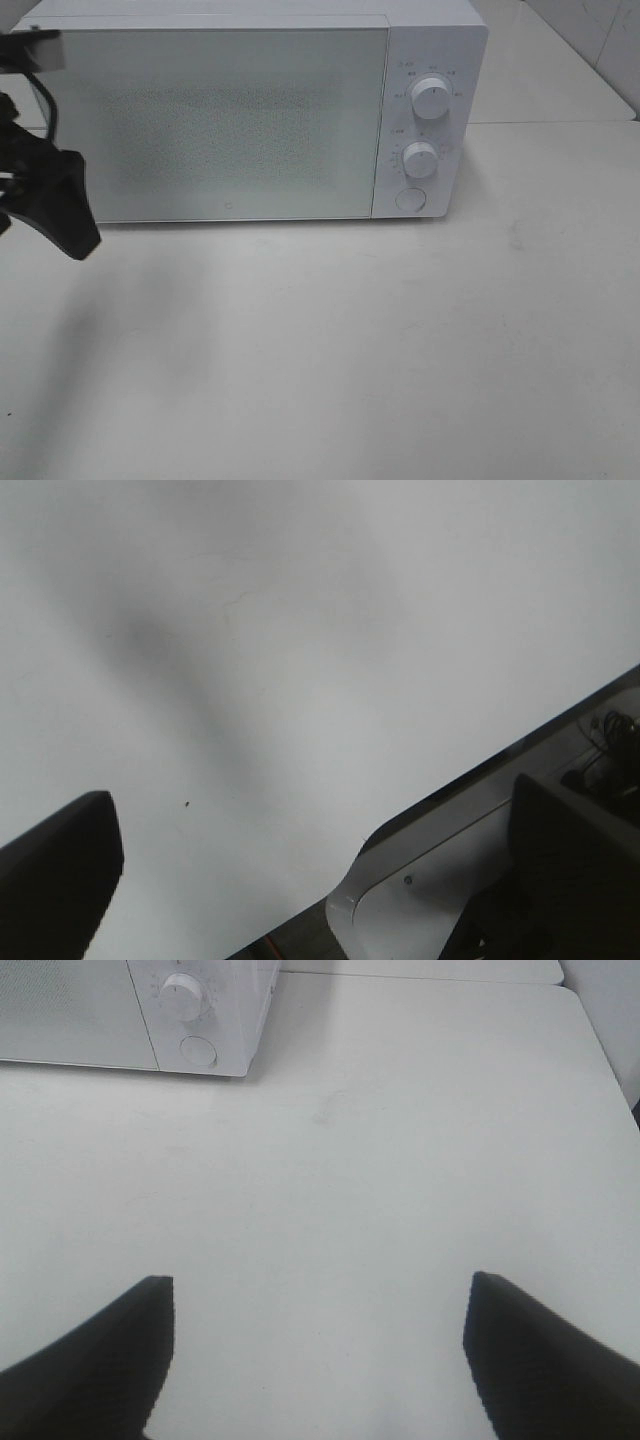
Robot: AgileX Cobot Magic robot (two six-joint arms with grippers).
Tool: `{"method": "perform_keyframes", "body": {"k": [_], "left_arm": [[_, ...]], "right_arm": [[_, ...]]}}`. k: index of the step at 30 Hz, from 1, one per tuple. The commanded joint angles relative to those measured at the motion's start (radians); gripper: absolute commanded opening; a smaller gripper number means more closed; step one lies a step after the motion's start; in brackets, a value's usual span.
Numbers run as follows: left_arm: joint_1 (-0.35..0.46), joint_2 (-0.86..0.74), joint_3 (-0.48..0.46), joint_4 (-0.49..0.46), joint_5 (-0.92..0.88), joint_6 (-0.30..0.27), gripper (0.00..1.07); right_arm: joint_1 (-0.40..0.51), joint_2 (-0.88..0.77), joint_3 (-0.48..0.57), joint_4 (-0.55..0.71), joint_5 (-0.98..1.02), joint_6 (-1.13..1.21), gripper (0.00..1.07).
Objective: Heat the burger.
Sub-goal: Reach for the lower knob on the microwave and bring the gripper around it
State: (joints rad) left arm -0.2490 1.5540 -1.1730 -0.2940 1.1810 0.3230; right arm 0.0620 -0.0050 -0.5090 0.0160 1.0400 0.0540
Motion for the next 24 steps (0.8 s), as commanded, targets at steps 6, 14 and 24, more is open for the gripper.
{"method": "perform_keyframes", "body": {"k": [6,14,24], "left_arm": [[0.195,-0.177,0.155,-0.005,0.019,-0.073,1.04],[0.256,-0.402,0.295,0.102,-0.010,-0.163,1.04],[0.256,-0.725,0.536,0.202,-0.089,-0.262,1.04]], "right_arm": [[-0.004,-0.026,0.003,-0.002,-0.005,0.002,0.76],[-0.004,-0.026,0.003,-0.002,-0.005,0.002,0.76],[-0.004,-0.026,0.003,-0.002,-0.005,0.002,0.76]]}}
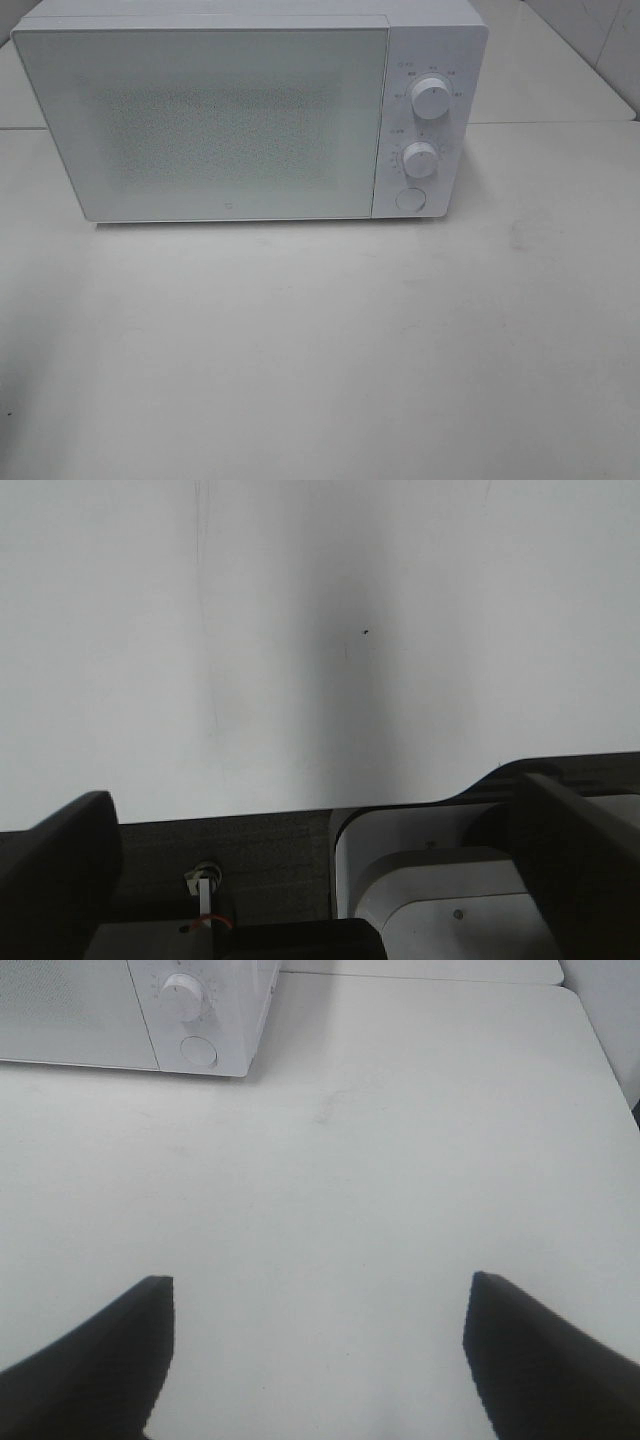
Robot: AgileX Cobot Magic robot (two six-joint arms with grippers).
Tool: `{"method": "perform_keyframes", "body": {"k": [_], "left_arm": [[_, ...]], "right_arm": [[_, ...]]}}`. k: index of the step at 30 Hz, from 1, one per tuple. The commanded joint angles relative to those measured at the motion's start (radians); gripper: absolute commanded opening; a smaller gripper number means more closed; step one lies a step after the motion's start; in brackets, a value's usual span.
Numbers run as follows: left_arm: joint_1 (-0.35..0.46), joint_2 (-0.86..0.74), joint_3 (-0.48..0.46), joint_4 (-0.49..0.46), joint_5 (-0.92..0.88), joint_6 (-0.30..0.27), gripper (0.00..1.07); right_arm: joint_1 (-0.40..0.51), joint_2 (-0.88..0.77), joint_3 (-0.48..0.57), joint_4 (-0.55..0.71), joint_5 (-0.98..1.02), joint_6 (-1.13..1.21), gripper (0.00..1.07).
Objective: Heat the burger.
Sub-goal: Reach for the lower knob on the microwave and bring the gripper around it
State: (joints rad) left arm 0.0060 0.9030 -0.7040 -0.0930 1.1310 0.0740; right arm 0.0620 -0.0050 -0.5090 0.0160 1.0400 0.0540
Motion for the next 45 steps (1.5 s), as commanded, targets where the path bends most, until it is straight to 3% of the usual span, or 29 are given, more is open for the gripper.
{"method": "perform_keyframes", "body": {"k": [1,5,21,28,34,45], "left_arm": [[0.001,-0.074,0.067,0.001,-0.039,-0.013,1.04],[0.001,-0.235,0.183,0.001,-0.140,-0.013,1.04],[0.001,-0.663,0.206,0.005,-0.092,-0.013,1.04],[0.001,-0.839,0.207,-0.052,-0.095,-0.013,1.04],[0.001,-0.940,0.207,-0.053,-0.096,-0.013,1.04],[0.001,-0.936,0.209,-0.058,-0.096,-0.013,1.04]], "right_arm": [[-0.004,-0.026,0.003,-0.002,-0.005,0.002,0.76],[-0.004,-0.026,0.003,-0.002,-0.005,0.002,0.76],[-0.004,-0.026,0.003,-0.002,-0.005,0.002,0.76],[-0.004,-0.026,0.003,-0.002,-0.005,0.002,0.76],[-0.004,-0.026,0.003,-0.002,-0.005,0.002,0.76],[-0.004,-0.017,0.003,-0.002,-0.005,0.002,0.76]]}}
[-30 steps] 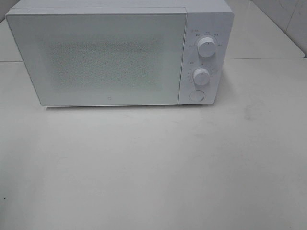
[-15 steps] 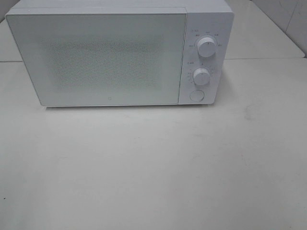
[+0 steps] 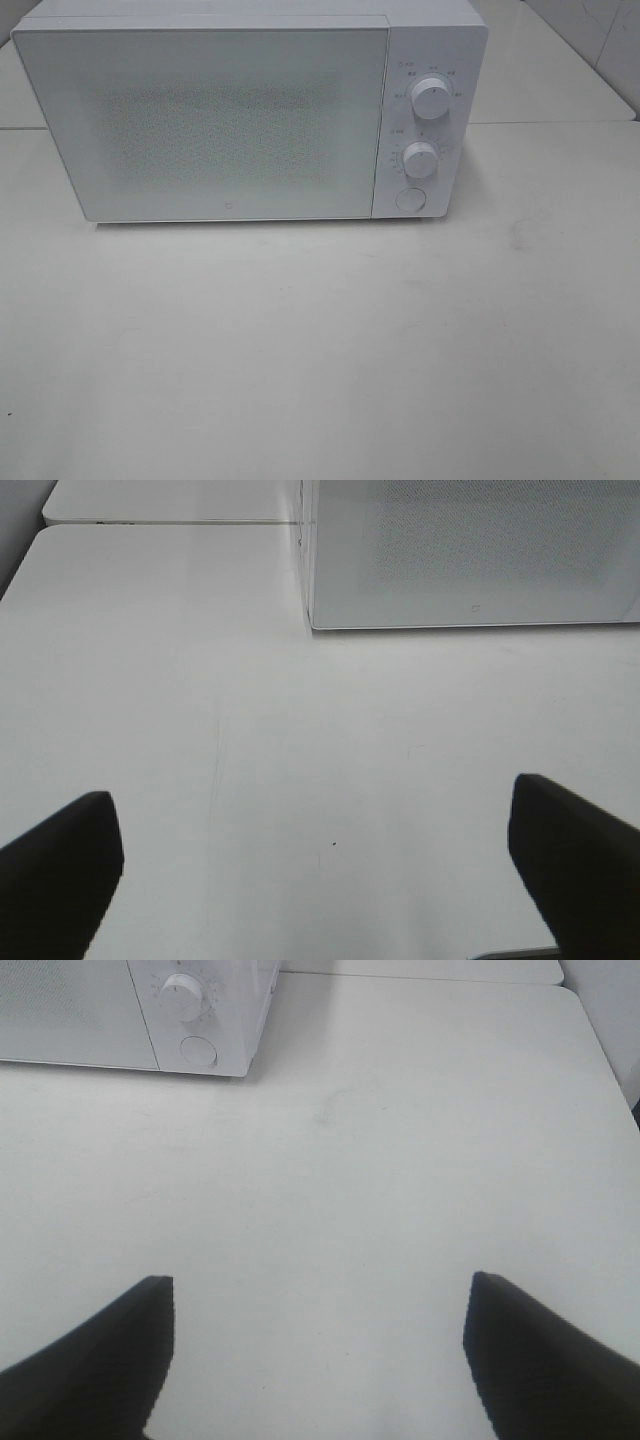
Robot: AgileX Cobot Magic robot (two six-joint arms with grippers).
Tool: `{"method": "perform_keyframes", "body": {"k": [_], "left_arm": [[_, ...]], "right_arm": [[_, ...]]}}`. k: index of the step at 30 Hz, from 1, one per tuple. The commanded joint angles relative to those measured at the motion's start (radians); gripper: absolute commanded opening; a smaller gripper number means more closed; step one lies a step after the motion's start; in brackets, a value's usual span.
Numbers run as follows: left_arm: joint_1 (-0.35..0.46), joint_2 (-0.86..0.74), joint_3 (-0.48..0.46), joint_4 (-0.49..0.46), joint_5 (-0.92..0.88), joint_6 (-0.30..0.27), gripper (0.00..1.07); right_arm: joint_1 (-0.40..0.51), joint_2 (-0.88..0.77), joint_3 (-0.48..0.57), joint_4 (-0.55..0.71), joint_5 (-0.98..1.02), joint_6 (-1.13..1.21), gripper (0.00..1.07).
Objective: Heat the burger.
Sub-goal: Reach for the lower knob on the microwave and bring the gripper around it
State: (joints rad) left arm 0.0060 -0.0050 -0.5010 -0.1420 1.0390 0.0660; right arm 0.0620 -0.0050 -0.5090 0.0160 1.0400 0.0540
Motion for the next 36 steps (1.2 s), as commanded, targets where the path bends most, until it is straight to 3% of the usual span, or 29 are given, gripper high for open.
{"method": "perform_keyframes", "body": {"k": [1,36], "left_arm": [[0.001,-0.027,0.006,-0.010,-0.004,-0.004,1.04],[0.001,-0.027,0.006,-0.009,-0.004,-0.004,1.04]], "right_arm": [[-0.004,-0.017,0.003,-0.002,-0.005,0.002,0.76],[-0.001,-0.016,0.001,0.002,-0.009,0.005,0.76]]}}
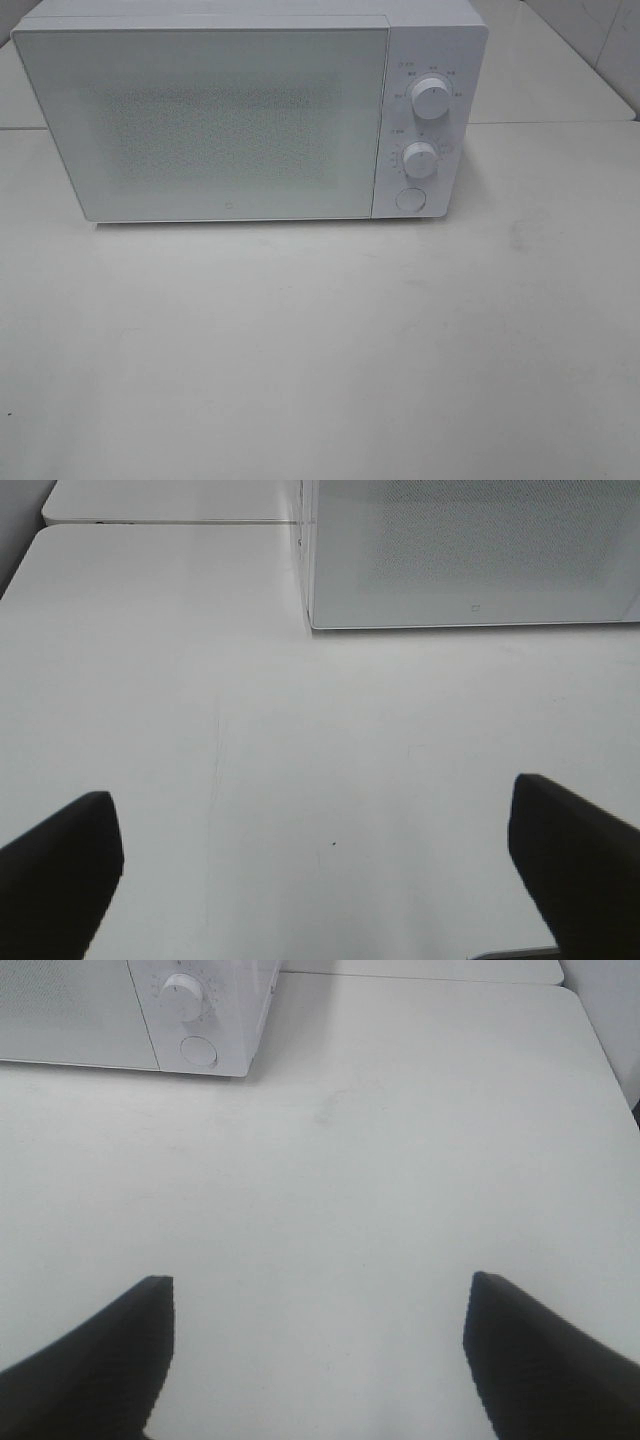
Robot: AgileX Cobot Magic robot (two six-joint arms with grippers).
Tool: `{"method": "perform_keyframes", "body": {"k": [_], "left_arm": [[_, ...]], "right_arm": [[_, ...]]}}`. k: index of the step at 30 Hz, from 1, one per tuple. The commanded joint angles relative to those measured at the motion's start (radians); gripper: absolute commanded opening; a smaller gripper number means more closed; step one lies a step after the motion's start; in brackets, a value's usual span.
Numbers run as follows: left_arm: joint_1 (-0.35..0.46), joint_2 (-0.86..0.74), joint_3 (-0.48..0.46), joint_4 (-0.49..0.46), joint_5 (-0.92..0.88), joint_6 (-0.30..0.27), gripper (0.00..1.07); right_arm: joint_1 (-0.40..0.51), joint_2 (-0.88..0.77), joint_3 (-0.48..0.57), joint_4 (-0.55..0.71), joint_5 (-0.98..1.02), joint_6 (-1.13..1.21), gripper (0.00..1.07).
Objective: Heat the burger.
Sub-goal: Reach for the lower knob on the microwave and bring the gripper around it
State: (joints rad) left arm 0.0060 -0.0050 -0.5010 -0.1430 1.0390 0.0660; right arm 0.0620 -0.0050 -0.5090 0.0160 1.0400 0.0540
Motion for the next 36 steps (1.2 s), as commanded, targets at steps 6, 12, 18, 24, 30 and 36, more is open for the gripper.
{"method": "perform_keyframes", "body": {"k": [6,12,18,24,30,36], "left_arm": [[0.001,-0.027,0.006,-0.008,-0.004,-0.004,1.04],[0.001,-0.027,0.006,-0.008,-0.004,-0.004,1.04],[0.001,-0.027,0.006,-0.008,-0.004,-0.004,1.04],[0.001,-0.027,0.006,-0.008,-0.004,-0.004,1.04],[0.001,-0.027,0.006,-0.008,-0.004,-0.004,1.04],[0.001,-0.027,0.006,-0.008,-0.004,-0.004,1.04]], "right_arm": [[-0.001,0.012,-0.022,0.022,-0.073,0.005,0.76],[-0.001,0.115,-0.023,0.046,-0.251,0.008,0.76],[-0.001,0.199,-0.013,0.051,-0.375,0.008,0.76],[-0.001,0.315,0.031,0.051,-0.527,0.008,0.76],[-0.001,0.426,0.072,0.051,-0.644,0.008,0.76],[-0.001,0.551,0.104,0.050,-0.779,0.008,0.76]]}}
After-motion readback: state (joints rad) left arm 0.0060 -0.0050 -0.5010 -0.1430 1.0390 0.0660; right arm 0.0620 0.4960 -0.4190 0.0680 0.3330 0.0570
